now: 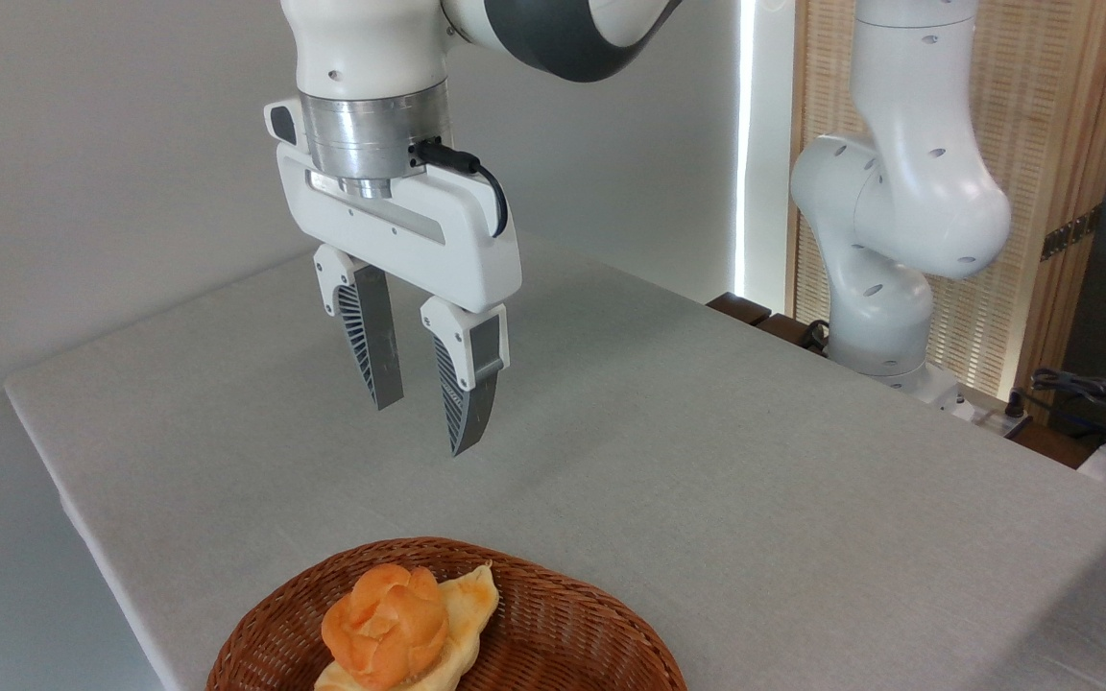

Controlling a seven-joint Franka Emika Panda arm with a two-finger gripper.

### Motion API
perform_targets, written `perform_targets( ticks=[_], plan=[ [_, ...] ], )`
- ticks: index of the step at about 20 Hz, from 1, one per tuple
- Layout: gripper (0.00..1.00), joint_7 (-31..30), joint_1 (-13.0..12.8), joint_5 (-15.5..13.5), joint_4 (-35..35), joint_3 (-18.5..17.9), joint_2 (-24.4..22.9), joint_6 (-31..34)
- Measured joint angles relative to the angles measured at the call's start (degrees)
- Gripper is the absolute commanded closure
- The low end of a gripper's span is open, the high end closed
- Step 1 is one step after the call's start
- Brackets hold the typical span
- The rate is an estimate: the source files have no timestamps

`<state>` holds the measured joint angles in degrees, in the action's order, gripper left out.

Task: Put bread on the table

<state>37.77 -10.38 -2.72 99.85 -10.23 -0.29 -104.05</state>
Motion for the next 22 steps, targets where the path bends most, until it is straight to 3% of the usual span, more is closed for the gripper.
perform_targets(
  ticks=[22],
  plan=[
    [0.00, 0.06, 0.19, 0.02, -0.02, -0.03, -0.03, 0.21]
  ],
)
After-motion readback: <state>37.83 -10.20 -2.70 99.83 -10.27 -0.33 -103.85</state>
